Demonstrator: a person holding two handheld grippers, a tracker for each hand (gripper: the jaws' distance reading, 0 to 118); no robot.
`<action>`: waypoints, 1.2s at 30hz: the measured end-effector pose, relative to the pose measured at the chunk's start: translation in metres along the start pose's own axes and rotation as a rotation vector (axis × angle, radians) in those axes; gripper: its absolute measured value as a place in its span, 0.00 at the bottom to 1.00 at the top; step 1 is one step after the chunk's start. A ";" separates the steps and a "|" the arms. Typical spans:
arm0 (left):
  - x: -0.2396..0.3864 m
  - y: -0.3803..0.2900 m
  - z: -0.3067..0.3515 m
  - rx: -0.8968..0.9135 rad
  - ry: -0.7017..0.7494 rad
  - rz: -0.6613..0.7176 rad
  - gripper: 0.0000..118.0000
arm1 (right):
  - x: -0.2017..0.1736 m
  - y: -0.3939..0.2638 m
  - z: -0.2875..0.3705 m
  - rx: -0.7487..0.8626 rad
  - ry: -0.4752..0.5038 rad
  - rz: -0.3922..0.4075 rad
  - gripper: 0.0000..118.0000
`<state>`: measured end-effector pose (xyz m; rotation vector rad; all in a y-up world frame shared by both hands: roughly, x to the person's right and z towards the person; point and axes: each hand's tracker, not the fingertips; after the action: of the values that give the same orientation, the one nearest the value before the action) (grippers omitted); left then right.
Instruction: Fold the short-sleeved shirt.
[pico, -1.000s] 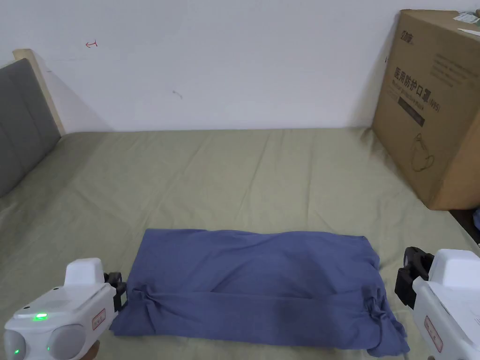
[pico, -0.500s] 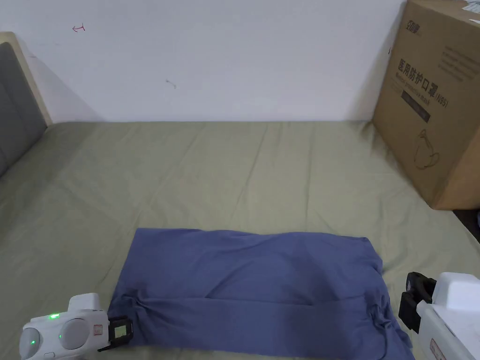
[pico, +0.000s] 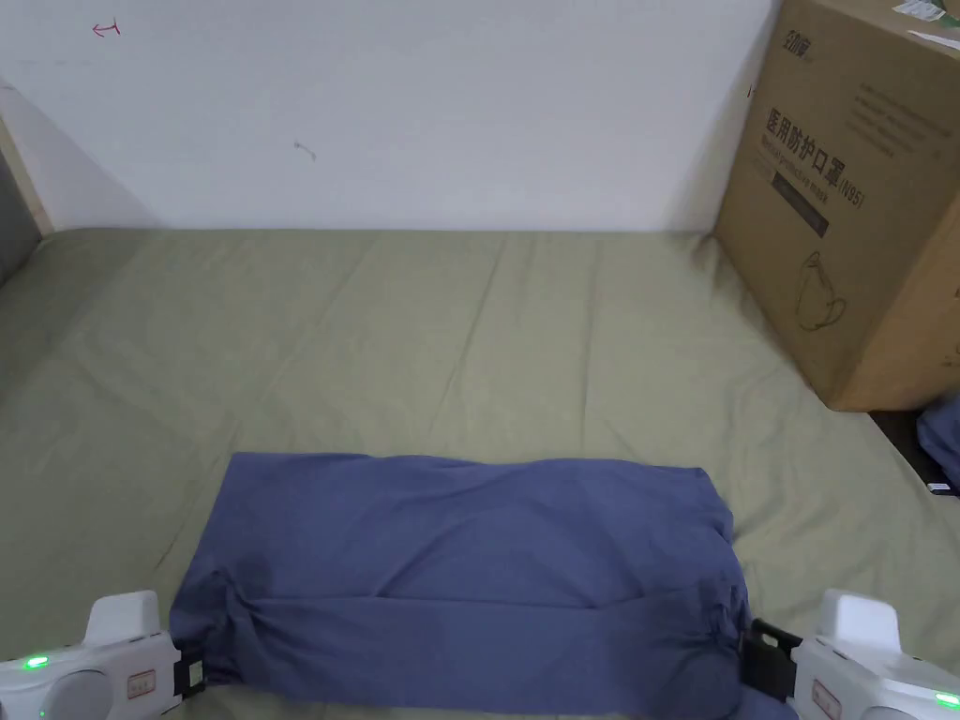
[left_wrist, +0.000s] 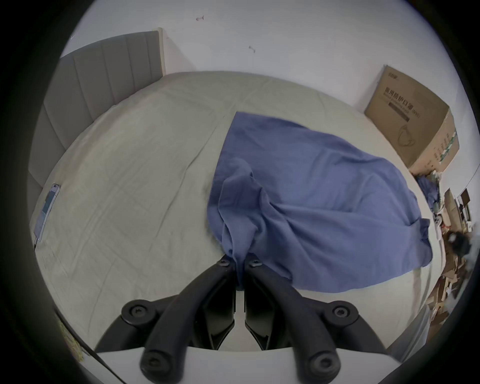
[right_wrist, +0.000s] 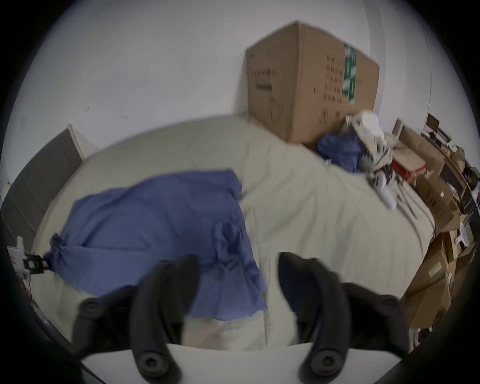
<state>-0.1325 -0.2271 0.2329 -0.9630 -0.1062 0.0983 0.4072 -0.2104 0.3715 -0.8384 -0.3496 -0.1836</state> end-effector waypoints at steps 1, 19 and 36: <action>0.000 0.002 0.004 0.005 -0.006 0.001 0.02 | 0.000 -0.004 -0.012 -0.033 -0.009 0.002 0.69; -0.018 -0.010 0.027 0.013 -0.023 0.073 0.02 | 0.013 -0.028 0.008 -0.039 0.124 -0.067 0.07; -0.029 -0.089 0.023 -0.112 0.019 0.100 0.02 | 0.033 -0.090 -0.006 -0.195 0.068 -0.079 0.07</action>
<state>-0.1606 -0.2627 0.3176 -1.0814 -0.0461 0.1761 0.4125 -0.2752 0.4424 -1.0090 -0.3040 -0.3225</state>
